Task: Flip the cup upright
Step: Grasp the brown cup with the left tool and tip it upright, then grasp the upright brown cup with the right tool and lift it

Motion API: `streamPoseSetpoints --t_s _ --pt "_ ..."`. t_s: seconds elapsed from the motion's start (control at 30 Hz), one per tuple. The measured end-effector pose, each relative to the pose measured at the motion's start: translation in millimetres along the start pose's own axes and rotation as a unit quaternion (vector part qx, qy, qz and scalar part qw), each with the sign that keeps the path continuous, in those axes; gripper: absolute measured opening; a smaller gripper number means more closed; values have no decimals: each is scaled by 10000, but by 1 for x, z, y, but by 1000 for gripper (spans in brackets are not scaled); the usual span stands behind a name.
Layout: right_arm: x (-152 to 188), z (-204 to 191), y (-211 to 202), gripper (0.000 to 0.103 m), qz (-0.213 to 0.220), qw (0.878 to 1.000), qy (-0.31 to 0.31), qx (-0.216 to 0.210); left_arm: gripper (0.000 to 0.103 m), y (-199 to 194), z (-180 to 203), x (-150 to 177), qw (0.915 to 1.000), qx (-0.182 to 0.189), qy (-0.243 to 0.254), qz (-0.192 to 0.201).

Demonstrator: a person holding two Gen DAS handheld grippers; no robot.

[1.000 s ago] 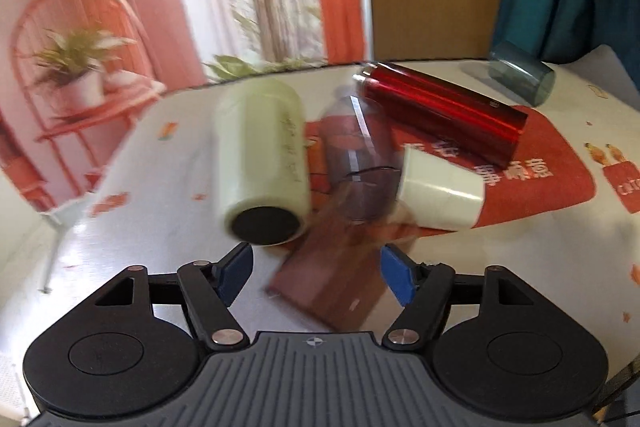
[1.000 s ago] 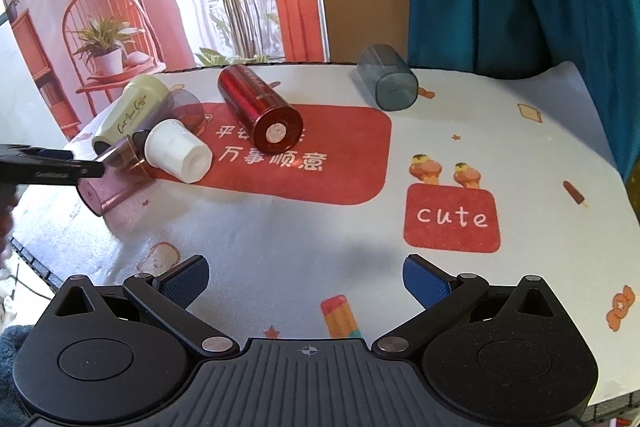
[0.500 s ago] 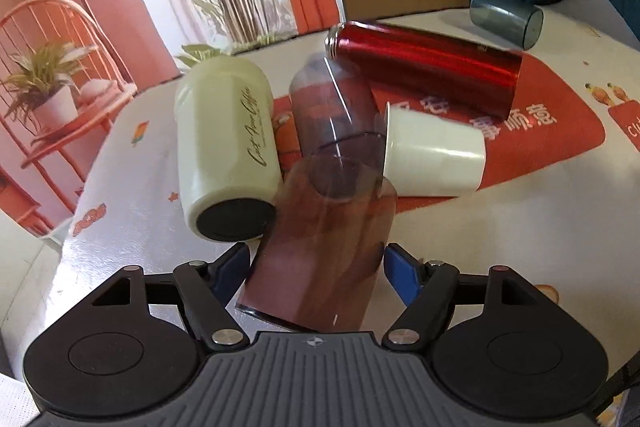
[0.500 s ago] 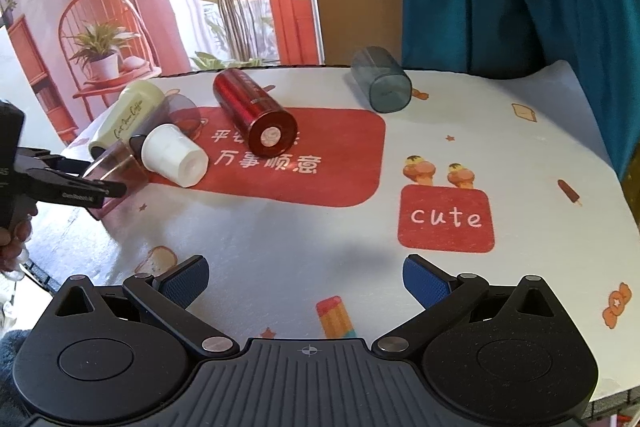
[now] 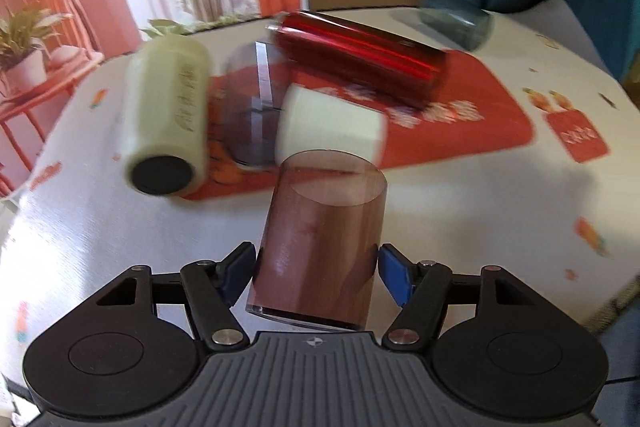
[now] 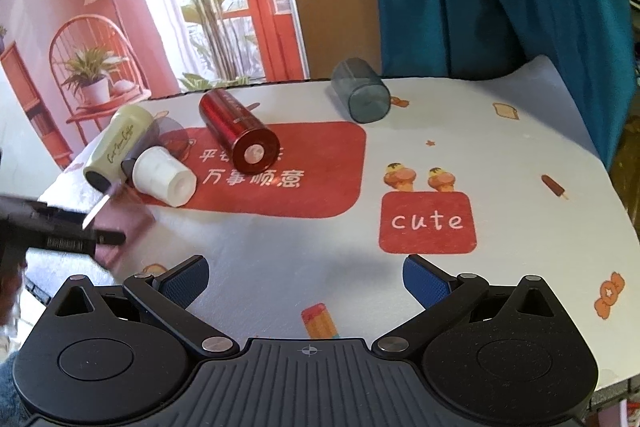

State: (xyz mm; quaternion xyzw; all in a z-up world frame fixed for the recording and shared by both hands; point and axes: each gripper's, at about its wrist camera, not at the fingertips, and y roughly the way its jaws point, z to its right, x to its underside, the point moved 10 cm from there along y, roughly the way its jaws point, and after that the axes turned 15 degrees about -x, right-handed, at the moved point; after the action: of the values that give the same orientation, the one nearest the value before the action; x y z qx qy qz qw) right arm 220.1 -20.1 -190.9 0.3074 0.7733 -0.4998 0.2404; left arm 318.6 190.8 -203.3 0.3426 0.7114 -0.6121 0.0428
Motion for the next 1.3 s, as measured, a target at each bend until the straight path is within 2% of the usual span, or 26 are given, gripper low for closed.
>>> streamPoseSetpoints --t_s 0.17,0.27,0.43,0.57,0.9,1.1,1.17,1.3 --pt "-1 13 -11 103 142 9998 91 89 70 -18 43 7 9989 198 -387 -144" --pt "-2 20 -17 103 210 9996 176 92 70 -25 71 4 9988 34 -460 -153" --pt "0 29 -28 103 267 9993 258 103 70 -30 102 -3 9936 185 -1055 -346" --pt "0 34 -37 103 354 9989 292 136 70 -36 121 -5 9942 281 -989 -319" --pt "4 39 -44 103 364 9985 384 127 70 -39 118 -2 9903 411 -1250 -440" --pt "6 36 -42 103 256 9984 502 48 72 -56 108 -9 9917 367 -1225 -156" --pt "6 34 -41 103 215 9983 536 23 77 -65 101 -10 9921 289 -1220 -41" --pt "3 31 -35 103 108 9985 539 -29 77 -77 84 -12 9913 151 -1303 129"
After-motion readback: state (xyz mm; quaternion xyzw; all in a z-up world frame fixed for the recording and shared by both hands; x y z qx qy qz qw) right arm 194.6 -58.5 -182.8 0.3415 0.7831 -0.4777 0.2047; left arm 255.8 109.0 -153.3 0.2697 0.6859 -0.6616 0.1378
